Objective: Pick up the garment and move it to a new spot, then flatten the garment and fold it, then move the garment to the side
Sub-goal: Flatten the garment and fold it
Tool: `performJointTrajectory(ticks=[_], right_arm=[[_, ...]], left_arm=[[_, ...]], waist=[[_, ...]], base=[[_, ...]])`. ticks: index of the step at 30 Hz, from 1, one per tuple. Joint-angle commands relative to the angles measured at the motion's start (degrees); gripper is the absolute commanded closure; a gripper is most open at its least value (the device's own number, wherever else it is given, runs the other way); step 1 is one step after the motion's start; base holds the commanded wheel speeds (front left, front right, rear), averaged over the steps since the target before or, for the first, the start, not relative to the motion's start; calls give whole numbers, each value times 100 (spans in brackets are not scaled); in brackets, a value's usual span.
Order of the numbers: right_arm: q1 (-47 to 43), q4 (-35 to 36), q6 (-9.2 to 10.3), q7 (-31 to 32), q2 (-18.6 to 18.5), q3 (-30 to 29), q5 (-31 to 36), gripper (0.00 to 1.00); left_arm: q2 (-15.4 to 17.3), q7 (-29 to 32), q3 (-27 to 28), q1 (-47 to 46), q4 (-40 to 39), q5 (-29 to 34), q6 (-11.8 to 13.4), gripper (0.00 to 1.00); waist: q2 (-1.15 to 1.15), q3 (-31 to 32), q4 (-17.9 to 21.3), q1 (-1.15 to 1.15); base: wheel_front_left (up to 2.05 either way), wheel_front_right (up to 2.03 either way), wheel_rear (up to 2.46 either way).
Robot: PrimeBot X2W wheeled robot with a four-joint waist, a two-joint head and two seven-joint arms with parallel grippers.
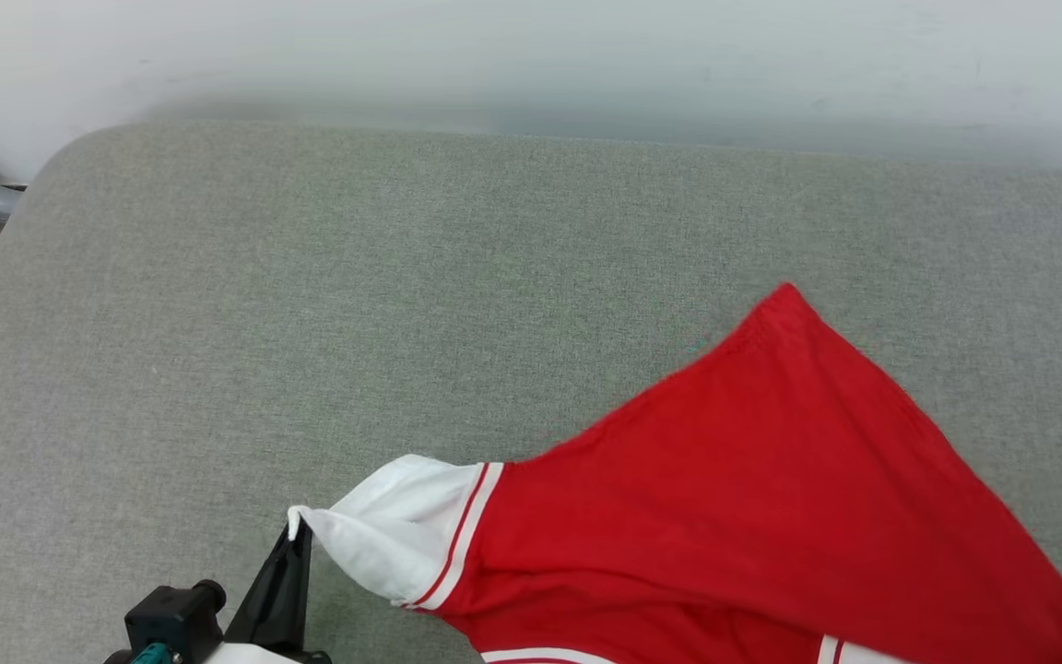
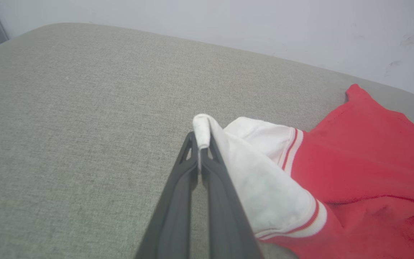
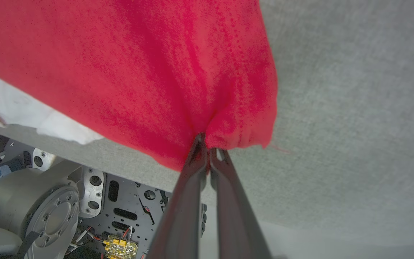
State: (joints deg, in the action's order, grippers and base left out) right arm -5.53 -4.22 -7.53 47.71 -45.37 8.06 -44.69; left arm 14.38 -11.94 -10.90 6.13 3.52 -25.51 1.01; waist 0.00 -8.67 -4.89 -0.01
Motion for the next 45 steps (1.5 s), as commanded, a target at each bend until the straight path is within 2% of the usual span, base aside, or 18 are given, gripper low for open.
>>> performJointTrajectory(ticks=[1, 9, 10, 11, 12, 20, 26, 34, 45], right_arm=[[-224, 4, 8, 37, 98, 36, 30, 100], [-755, -65, 7, -163, 537, 41, 194, 100], [-692, -74, 7, -259, 577, -54, 220, 76], [-612, -79, 10, -340, 616, -160, 239, 8], [-508, -61, 10, -408, 645, -273, 220, 0], [370, 488, 7, -970, 710, -984, 245, 0], [1270, 1114, 7, -909, 667, -1072, 382, 0], [2627, 1288, 7, -344, 627, -420, 650, 0], [4197, 401, 7, 679, 340, 1331, 759, 0]], left_arm=[[38, -4, -6, 57, -7, -40, 10, 100], [67, -16, -3, 2, 25, -68, 31, 100], [75, -20, 9, 4, 28, -74, 36, 100], [81, -25, 19, 11, 28, -81, 45, 100], [86, -27, 26, 21, 27, -84, 43, 100], [98, -11, -5, 21, -37, -84, 83, 100], [97, -25, -69, -101, -114, -50, 66, 100], [42, -58, -185, -388, -133, 15, 7, 100], [-128, -172, -388, -904, -22, 115, -86, 100]], waist=[[0, 1, 0, 1], [0, -34, 25, 1], [0, -30, 37, 1], [0, -21, 49, 1], [0, -10, 59, 1], [0, 28, 71, 1], [0, -134, -19, 1], [0, -520, -238, 1], [0, -1067, -606, 1]], base=[[0, 0, 0], [0, 0, 0], [0, 0, 0], [0, 0, 0], [0, 0, 0], [0, 0, 0], [0, 0, 0], [0, 0, 0], [0, 0, 0]])
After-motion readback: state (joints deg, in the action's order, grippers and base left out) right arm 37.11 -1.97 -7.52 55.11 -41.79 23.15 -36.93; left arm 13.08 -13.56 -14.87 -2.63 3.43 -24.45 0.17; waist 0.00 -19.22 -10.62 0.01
